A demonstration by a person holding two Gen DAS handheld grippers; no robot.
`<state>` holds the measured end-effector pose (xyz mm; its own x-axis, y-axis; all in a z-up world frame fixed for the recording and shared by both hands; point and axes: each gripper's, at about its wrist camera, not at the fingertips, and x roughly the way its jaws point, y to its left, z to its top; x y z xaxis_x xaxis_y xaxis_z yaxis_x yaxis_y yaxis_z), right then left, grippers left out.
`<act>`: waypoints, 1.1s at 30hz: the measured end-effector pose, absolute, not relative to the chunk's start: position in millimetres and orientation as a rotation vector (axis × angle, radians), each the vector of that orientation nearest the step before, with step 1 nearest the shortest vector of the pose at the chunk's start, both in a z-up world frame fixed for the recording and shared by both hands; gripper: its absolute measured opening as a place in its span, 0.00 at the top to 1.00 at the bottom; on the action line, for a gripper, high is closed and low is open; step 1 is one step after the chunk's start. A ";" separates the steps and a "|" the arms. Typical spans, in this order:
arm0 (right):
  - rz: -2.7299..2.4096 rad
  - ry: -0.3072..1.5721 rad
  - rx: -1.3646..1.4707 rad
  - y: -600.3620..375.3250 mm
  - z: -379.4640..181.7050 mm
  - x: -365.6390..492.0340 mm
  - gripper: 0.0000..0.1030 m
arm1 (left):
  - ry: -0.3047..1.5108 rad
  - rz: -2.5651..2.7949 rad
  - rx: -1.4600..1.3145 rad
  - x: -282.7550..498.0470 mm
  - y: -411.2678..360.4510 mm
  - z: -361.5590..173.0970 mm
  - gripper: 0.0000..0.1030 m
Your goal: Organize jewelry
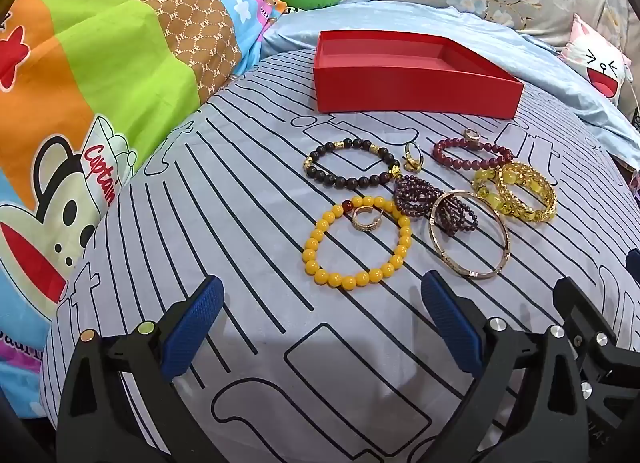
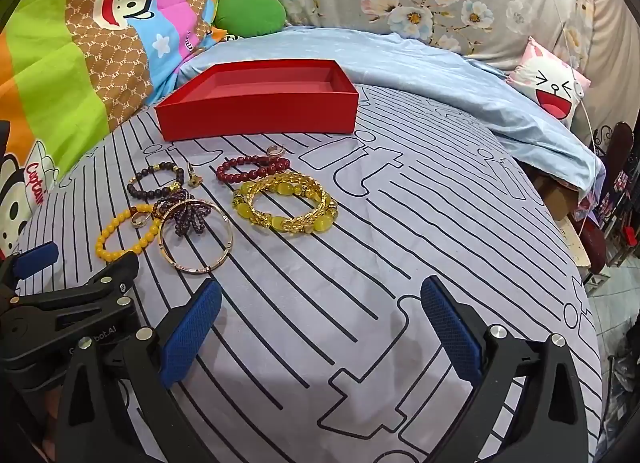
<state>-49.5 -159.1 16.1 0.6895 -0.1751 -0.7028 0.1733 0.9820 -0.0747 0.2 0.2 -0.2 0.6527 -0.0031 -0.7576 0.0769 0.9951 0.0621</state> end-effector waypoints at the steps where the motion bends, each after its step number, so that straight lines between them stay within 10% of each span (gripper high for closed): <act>1: -0.194 0.786 -0.002 -159.4 16.1 -49.6 0.06 | 0.858 -0.046 0.091 0.1 0.2 -0.1 0.08; 33: -0.195 0.783 -0.005 -159.0 16.0 -49.6 0.06 | 0.852 -0.042 0.093 -3.0 0.4 2.8 0.08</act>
